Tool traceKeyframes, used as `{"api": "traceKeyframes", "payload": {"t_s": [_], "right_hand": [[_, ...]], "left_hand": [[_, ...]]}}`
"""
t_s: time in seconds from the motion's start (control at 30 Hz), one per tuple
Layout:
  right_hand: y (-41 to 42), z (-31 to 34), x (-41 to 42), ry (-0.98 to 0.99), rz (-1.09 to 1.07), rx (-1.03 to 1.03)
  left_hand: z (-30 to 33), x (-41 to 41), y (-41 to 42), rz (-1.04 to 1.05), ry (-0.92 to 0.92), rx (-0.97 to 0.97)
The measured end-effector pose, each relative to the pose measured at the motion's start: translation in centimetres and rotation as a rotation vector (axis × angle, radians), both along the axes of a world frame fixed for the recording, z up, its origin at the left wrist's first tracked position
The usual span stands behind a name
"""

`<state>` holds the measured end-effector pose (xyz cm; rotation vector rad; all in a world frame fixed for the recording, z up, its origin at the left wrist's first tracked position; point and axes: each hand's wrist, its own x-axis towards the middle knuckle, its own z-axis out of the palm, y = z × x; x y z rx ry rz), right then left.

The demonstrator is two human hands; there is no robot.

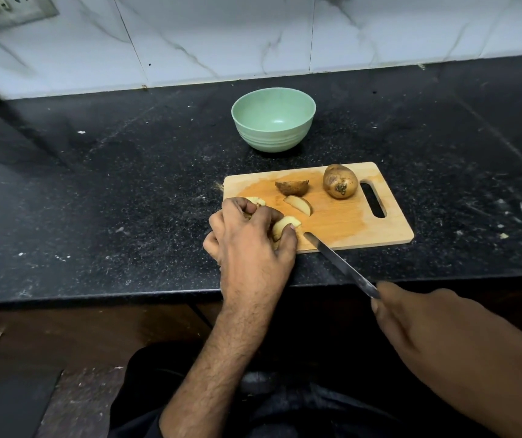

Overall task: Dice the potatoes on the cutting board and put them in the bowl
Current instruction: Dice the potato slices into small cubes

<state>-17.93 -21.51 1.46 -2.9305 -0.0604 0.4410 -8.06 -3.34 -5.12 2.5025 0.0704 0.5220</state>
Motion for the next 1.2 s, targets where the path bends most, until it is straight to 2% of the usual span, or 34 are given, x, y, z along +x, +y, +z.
{"api": "traceKeyframes", "payload": {"t_s": [0.27,0.7,0.93,1.2], "right_hand": [[0.9,-0.1,1.2,-0.177,0.008,0.120],[1.6,-1.1,2.5,-0.211,-0.004,0.270],[2.0,-1.6,2.7,-0.210,0.006,0.281],[2.8,-1.5,2.8,-0.184,0.031,0.202]], "left_hand": [[-0.3,0.0,1.3,-0.080,-0.001,-0.113],[-0.5,0.1,1.1,-0.065,-0.033,-0.074],[-0.4,0.1,1.0,-0.062,-0.019,-0.088],[-0.6,0.1,1.0,-0.052,-0.034,-0.084]]}}
